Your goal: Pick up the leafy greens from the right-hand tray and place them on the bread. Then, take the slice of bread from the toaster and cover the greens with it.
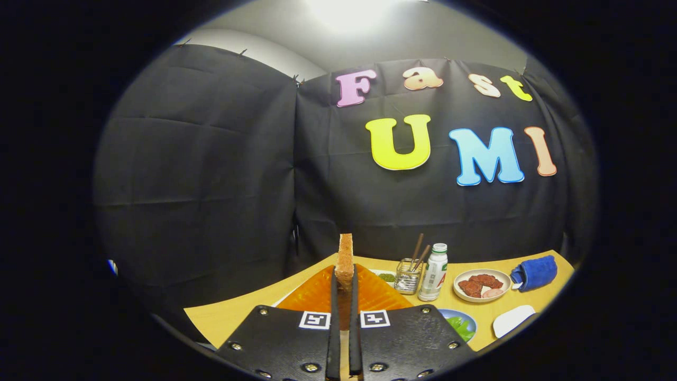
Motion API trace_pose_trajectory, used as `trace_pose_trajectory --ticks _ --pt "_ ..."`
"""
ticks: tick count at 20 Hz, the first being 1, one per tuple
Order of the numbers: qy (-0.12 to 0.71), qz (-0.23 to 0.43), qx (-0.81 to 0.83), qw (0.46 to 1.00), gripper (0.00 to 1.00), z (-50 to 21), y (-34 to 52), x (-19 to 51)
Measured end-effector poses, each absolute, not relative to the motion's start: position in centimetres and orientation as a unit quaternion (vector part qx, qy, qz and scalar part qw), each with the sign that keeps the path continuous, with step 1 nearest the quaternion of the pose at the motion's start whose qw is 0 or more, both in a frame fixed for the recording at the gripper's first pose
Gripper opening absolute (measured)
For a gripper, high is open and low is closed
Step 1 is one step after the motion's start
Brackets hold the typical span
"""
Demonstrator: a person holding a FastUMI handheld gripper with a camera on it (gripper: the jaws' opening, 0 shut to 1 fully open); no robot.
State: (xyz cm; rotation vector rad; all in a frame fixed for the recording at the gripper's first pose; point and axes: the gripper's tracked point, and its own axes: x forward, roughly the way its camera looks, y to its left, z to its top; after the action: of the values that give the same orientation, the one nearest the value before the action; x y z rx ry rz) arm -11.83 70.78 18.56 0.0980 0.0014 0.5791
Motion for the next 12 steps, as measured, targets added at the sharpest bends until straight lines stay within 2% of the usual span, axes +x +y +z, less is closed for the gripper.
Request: trace_pose_trajectory --ticks 12 --pt "0.056 0.237 0.091 0.966 0.07 10.5 60.9 -8.2"
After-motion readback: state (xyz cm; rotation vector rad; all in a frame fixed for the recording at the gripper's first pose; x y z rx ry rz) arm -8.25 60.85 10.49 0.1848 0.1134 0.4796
